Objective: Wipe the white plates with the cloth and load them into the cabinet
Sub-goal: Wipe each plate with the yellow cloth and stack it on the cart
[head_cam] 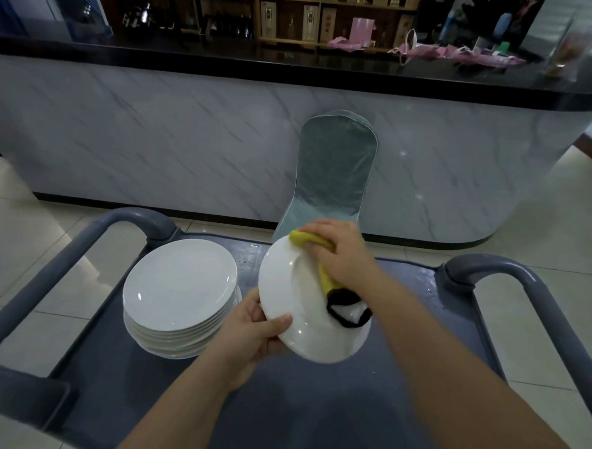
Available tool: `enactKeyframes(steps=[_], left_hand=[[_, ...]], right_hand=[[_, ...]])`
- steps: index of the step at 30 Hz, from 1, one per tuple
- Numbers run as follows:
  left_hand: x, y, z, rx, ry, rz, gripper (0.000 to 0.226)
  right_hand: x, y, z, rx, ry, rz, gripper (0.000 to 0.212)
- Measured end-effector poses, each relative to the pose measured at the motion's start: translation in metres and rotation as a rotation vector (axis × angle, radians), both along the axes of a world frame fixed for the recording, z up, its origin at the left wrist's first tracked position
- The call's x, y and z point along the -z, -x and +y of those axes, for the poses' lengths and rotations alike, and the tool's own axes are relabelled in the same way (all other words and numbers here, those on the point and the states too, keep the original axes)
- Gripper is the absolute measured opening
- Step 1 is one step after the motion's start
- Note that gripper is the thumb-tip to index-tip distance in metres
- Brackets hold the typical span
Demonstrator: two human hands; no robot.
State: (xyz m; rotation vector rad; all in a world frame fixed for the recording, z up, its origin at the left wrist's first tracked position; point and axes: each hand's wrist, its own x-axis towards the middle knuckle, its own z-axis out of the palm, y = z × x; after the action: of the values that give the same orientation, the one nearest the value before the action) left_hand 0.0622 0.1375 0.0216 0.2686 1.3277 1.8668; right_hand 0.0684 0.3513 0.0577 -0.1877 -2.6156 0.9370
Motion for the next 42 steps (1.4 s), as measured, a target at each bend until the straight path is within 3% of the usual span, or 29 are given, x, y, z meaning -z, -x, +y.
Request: enactKeyframes(steps=[3,6,8,12,14,20,25,30,32,36,39,42], left_hand=[[0.005,0.006,-0.001,-0.042,-0.072,-0.119,0.055],[0.009,0.01,0.001,-0.115,-0.154,-0.258,0.05],[0.012,0.012,0.009,-0.185,-0.188,-0.327,0.048],[0.009,0.009,0.034,-0.232,-0.162,-0.309,0.042],[0.006,0.008,0.039,-0.227,-0.191,-0.317,0.046],[0.003,0.011,0.032,-0.217,-0.265,-0.351,0.046],[0.003,-0.003,0.039,-0.194,-0.255,-0.328,0.054],[-0.005,0.008,0.013,-0.095,-0.217,-0.19,0.051],[-0.008,0.007,0.005,0.002,-0.171,-0.099,0.052],[-0.01,-0.006,0.01,0.043,-0.047,0.066,0.059],[-0.012,-0.002,0.009,-0.034,-0.105,0.012,0.056],[-0.006,0.002,-0.001,-0.073,-0.118,-0.026,0.054]], right_hand=[[0.009,-0.018,0.026,0.128,0.276,-0.064,0.019],[0.029,-0.065,0.024,0.339,0.386,-0.012,0.023],[0.049,-0.091,-0.006,0.435,0.263,0.123,0.028],[0.071,-0.098,-0.088,0.14,-0.134,0.321,0.027],[0.07,-0.094,-0.084,0.108,-0.241,0.358,0.025],[0.056,-0.111,-0.029,0.459,-0.008,0.363,0.035],[0.073,-0.102,-0.065,0.093,-0.367,0.41,0.023],[0.056,-0.109,-0.003,0.34,0.05,0.309,0.035],[0.033,-0.092,0.019,0.332,0.138,0.245,0.036],[-0.01,-0.037,0.002,0.235,-0.019,0.25,0.03],[0.0,-0.037,-0.045,0.03,-0.204,0.299,0.036],[0.026,-0.072,-0.057,-0.173,-0.263,0.305,0.035]])
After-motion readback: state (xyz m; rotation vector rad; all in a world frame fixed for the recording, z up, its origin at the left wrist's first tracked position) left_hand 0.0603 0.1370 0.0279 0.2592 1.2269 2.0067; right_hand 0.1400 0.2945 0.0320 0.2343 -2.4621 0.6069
